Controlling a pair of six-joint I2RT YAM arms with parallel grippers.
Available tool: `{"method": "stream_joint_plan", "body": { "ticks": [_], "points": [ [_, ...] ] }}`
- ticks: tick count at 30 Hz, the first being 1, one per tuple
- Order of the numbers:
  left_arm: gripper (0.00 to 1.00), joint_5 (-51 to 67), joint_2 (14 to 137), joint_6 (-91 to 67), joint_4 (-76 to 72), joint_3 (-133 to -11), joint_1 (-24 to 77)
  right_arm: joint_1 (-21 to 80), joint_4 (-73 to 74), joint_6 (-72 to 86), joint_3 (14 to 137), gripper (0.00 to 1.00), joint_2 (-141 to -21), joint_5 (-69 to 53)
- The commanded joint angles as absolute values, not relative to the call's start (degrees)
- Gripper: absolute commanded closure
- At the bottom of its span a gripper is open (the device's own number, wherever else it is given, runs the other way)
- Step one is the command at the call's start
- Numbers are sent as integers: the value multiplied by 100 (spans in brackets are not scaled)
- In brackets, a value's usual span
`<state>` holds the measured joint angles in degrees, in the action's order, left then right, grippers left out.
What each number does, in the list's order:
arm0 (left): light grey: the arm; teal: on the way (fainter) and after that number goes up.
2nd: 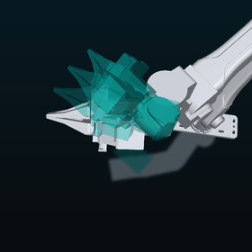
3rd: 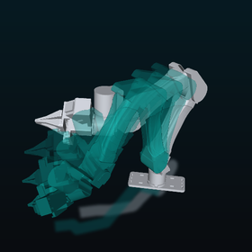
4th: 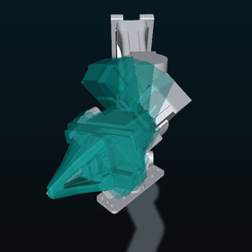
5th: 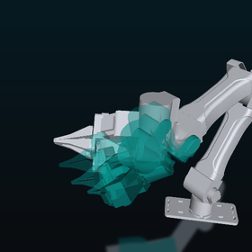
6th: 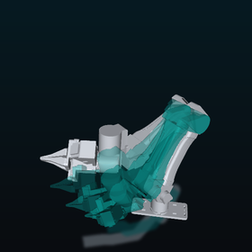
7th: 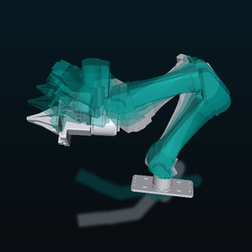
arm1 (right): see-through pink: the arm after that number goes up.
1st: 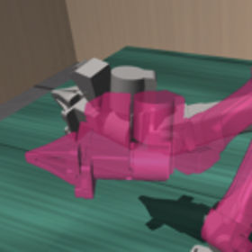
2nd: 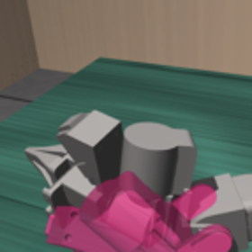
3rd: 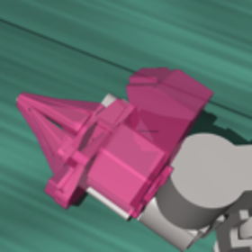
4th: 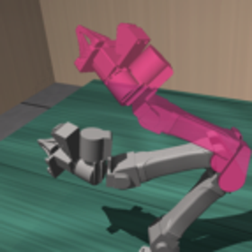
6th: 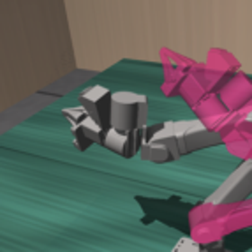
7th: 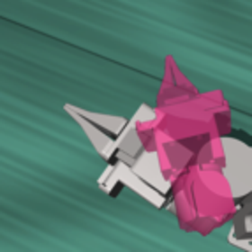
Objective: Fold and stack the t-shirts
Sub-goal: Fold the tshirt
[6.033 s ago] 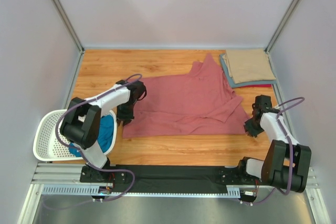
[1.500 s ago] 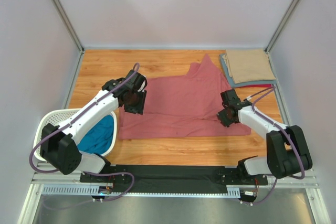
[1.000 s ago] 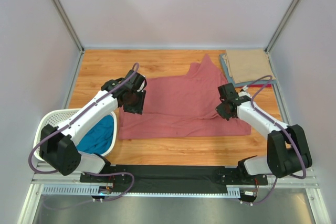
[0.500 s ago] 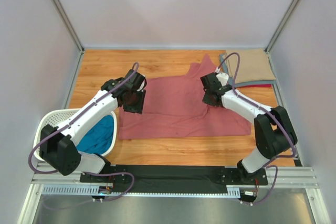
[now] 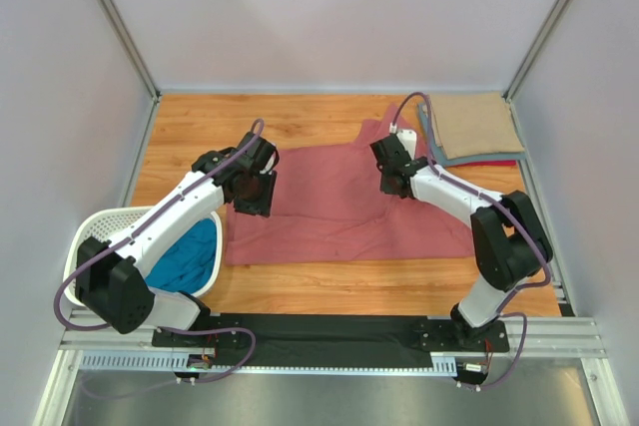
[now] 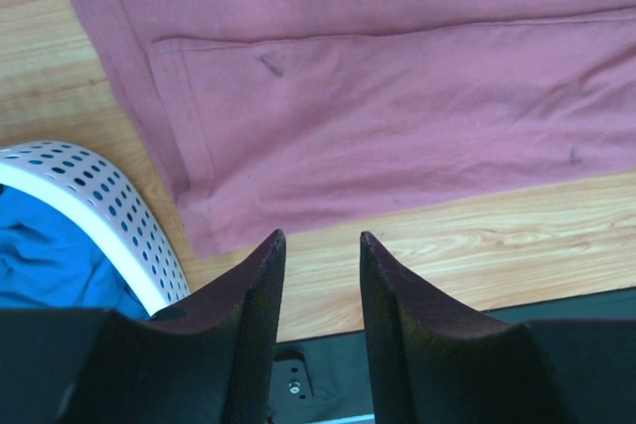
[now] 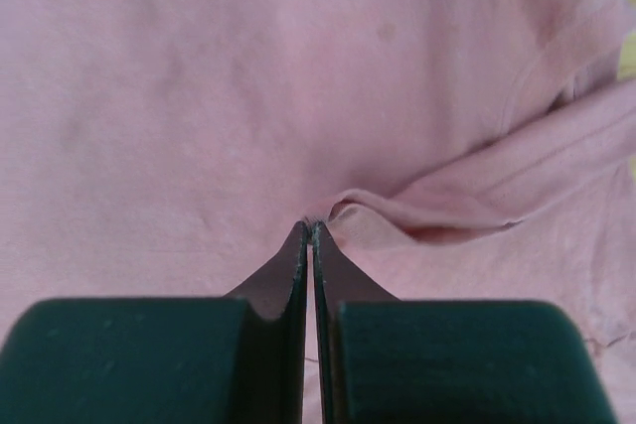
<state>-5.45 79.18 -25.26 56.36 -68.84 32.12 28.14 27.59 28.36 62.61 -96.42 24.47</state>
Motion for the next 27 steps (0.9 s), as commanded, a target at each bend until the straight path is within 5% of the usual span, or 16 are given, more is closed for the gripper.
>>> {"method": "stream_joint_plan", "body": {
  "ticks": [1,12,19,27],
  "points": [
    [57,-580,7875,-2531,5687,-7128,3199,2935,2224,2287,6635,100,-9677,2663],
    [56,-642,7910,-2479,5722,-7154,3199,3102,2320,2048,6943,98,-10300,2549],
    [55,-765,8016,-2549,5792,-7198,3190,3059,3363,2592,7101,70,-9889,2646],
    [55,-335,8446,-2943,5511,-6874,3190,2190,4579,4235,5820,67,-8588,1979]
  ]
}}
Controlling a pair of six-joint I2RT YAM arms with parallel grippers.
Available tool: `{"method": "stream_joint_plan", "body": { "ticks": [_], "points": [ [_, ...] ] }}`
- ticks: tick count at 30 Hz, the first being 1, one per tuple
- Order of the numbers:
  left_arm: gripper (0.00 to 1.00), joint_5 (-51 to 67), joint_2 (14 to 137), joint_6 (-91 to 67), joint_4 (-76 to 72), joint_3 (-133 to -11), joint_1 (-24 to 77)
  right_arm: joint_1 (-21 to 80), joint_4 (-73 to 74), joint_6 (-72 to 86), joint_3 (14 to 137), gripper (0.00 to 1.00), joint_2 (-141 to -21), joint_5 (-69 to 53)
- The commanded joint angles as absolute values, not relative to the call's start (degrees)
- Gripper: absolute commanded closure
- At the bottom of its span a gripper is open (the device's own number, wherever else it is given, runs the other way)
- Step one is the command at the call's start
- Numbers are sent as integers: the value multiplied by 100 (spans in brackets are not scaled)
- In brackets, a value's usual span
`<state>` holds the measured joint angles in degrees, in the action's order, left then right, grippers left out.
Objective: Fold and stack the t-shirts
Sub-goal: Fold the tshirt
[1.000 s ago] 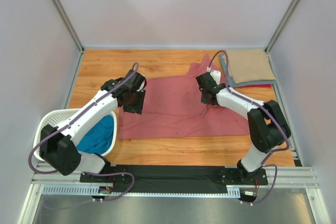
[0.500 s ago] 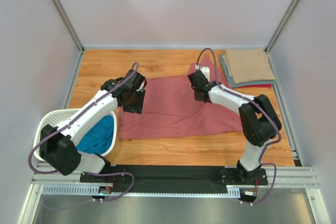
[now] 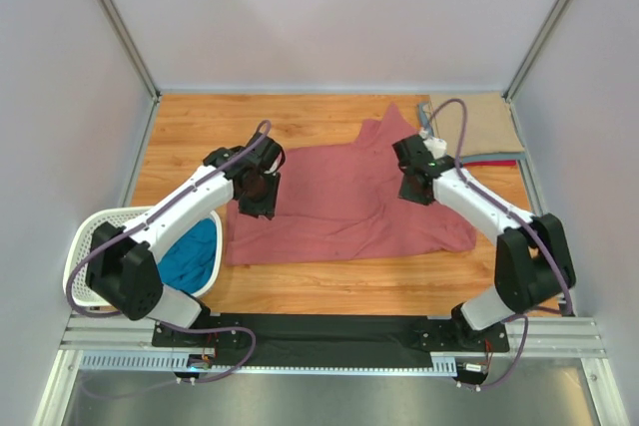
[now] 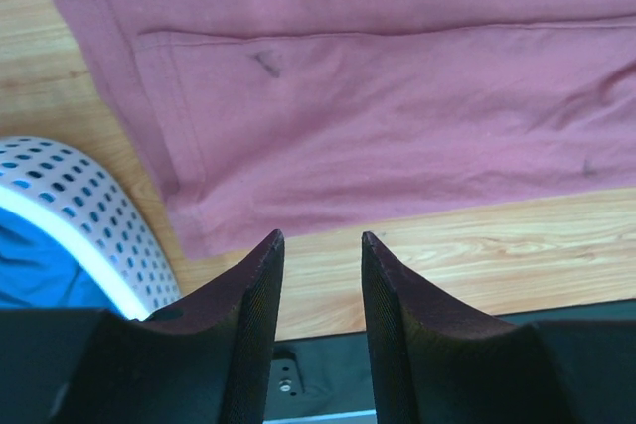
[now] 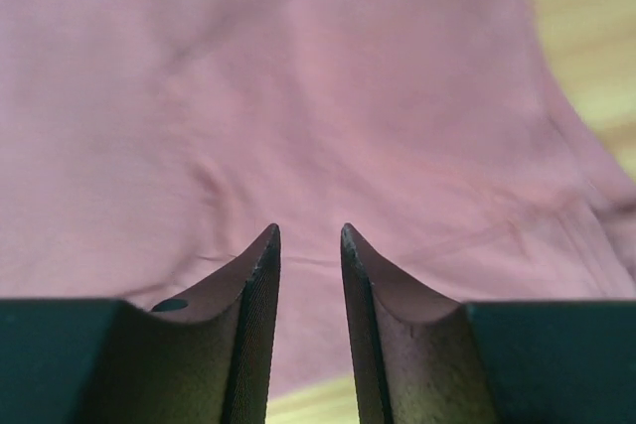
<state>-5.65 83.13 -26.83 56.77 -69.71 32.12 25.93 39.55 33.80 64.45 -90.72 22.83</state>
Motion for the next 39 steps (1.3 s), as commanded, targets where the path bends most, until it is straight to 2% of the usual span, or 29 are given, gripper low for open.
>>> {"method": "stream_joint_plan", "body": {
  "ticks": [1,6,11,15,18,24,35,39],
  "points": [
    [55,-256,8498,-3014,5441,-6830,3190,1780,4544,4428,5627,68,-8491,1830],
    [55,-36,8560,-3322,5029,-6329,3190,546,4308,4948,4502,72,-8025,889],
    [55,185,8806,-3480,4720,-5977,3190,203,4263,5203,4298,72,-7857,1536],
    [55,-357,9236,-3612,4833,-5941,3190,-147,4306,5159,4315,72,-8147,1942],
    [55,-1121,9474,-3744,5044,-5915,3190,-255,4403,5089,4281,72,-8271,2179],
    [55,-1809,9922,-3920,5238,-5854,3199,-421,4447,4966,4201,71,-8402,2523],
    [55,-2215,9923,-4052,5484,-5844,3199,-659,4552,5027,4166,69,-8244,2575],
    [54,-2048,9521,-3973,5783,-6029,3225,-650,4737,4922,4297,70,-8034,2672]
  ]
}}
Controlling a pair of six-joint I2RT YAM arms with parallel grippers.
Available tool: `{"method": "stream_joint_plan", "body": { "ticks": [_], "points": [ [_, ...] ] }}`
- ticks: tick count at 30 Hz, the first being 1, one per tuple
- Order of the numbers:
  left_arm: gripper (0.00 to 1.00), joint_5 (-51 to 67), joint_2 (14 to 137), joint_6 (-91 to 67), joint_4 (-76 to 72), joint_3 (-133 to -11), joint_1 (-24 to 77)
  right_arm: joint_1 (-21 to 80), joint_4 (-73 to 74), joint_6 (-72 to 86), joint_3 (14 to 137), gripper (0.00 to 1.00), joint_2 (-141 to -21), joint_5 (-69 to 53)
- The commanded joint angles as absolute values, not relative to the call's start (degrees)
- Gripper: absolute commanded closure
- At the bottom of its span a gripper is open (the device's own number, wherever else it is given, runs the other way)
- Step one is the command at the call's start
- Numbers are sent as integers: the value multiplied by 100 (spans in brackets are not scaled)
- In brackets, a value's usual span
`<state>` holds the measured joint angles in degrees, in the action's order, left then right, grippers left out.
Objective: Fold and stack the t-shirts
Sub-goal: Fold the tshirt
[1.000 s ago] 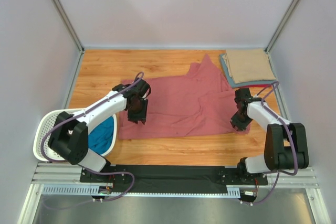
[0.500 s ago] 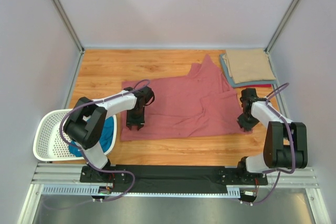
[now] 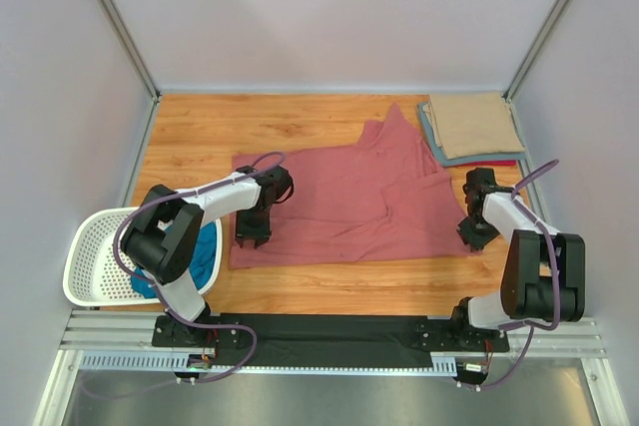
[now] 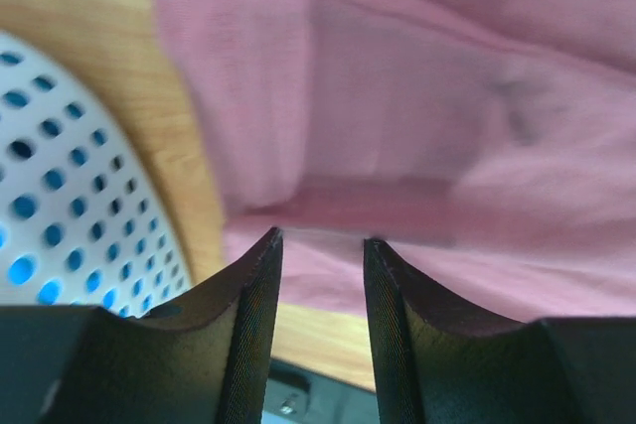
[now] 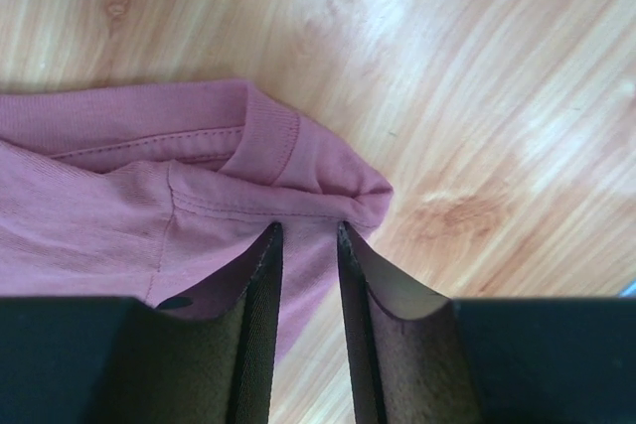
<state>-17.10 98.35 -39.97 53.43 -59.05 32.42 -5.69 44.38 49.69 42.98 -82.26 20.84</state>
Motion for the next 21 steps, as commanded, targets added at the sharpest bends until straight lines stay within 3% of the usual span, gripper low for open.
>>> {"method": "stream_joint_plan", "body": {
  "ticks": [1,9,14,16,21],
  "points": [
    [54,-1996,9405,-3886,5827,-6116,3226,-642,4772,4870,4350,70,-7955,2663],
    [54,-750,8658,-3709,5512,-6171,3331,-220,4606,4605,4570,69,-7489,1372],
    [65,-63,8753,-3788,4853,-5599,3419,-62,3957,4746,4211,70,-7453,625],
    [71,-105,8946,-3867,4790,-5407,3419,-70,3902,4676,4140,70,-7584,755],
    [73,-1421,9456,-4183,5272,-5221,3419,-552,4175,4413,4140,71,-8146,1432]
  ]
}}
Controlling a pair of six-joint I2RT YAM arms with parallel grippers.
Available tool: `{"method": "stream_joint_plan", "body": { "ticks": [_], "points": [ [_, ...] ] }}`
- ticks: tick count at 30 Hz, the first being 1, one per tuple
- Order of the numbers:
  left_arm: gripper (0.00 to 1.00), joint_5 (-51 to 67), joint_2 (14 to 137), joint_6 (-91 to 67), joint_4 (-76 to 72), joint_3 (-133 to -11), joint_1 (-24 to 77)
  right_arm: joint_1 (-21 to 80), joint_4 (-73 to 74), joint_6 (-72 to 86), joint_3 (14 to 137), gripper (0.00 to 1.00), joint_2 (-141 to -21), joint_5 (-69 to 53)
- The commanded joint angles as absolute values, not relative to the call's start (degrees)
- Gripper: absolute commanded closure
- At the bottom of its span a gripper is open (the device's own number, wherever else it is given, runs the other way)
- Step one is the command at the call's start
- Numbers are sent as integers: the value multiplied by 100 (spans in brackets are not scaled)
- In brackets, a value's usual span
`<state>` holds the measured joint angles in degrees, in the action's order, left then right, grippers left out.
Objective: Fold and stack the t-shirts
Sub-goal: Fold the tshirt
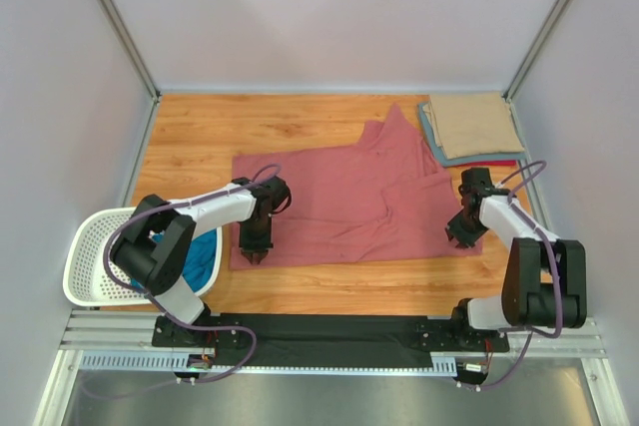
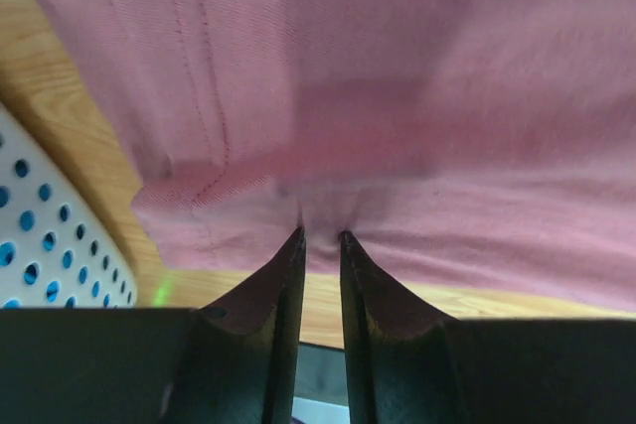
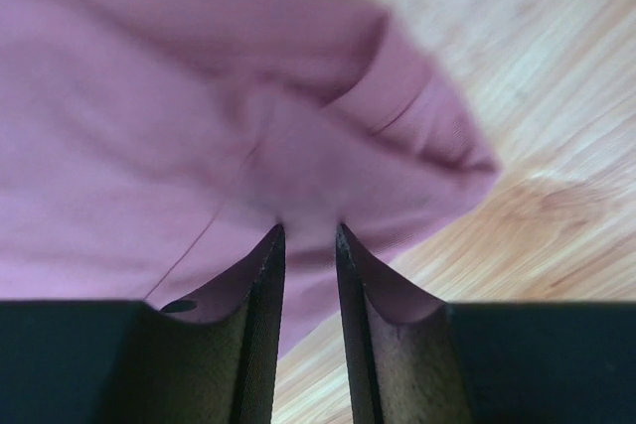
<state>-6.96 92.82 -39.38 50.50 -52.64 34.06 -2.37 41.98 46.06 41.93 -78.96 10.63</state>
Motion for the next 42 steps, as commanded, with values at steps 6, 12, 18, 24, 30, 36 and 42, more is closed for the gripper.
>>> {"method": "stream_joint_plan", "body": {
  "ticks": [6,12,18,24,30,36,42],
  "points": [
    [71,-1925,9571,-4438,5423,-4993,3384,-765,4192,4280,3903,71,-8113,1749],
    [68,-1793,9265,-4456,5607,-5080,3384,-765,4385,4236,3806,71,-7779,1837],
    [62,-968,8149,-4159,5932,-5659,3384,-563,4650,3860,4278,67,-6990,1180],
    [50,-923,7831,-3456,6152,-7414,3165,-176,4247,3217,5281,50,-6609,89],
    [50,-353,8586,-2611,6092,-8480,1935,148,3577,2795,6809,40,-7864,-615],
    [50,158,9421,-1934,5661,-9105,1055,527,3349,2426,8752,44,-9692,-405],
    [51,-191,10597,-1925,5678,-9799,677,668,3409,2417,10913,48,-11921,-299]
  ]
}}
